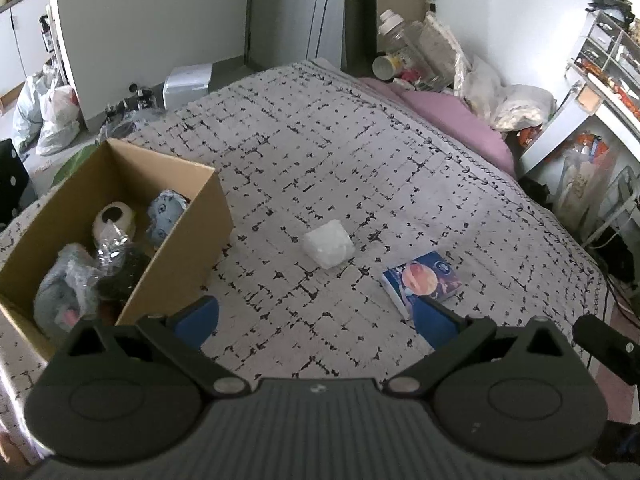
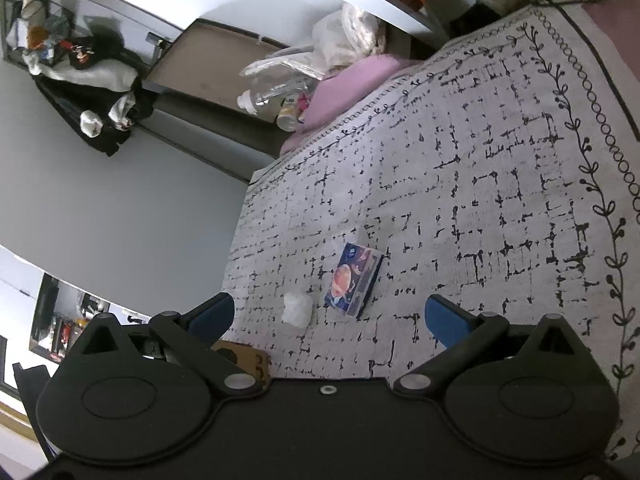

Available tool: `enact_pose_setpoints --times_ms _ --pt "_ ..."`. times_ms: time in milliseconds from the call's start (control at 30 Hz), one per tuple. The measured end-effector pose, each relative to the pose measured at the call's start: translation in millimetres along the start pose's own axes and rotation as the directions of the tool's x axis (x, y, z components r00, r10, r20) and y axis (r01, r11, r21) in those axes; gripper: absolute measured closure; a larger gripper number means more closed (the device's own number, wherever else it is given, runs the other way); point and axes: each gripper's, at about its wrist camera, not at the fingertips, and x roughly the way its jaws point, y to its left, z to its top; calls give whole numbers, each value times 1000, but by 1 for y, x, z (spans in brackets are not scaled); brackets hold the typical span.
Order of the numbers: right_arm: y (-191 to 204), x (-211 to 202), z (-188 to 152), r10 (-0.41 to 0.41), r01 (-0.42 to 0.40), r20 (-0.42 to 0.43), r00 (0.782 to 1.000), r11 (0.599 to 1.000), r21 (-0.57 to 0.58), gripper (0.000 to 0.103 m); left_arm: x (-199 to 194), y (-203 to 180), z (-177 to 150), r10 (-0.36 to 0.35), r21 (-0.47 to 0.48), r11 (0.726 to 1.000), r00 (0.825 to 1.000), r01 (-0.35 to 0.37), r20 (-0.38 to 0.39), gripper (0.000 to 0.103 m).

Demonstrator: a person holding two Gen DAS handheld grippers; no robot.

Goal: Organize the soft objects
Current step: 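Move the left gripper to the white plastic bag while the right gripper approaches the tissue box, then close the left gripper on the white plastic bag while the right gripper grips the tissue box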

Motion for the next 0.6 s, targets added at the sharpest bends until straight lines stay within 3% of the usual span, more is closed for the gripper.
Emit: enact_pose_setpoints --times_ms 233,600 --pt "-6 29 4 -23 24 -23 999 999 22 3 27 3 7 43 -39 998 999 -43 -16 1" --pt "-20 74 8 -28 34 -66 997 995 93 15 74 3 14 31 -61 998 997 -35 -68 1"
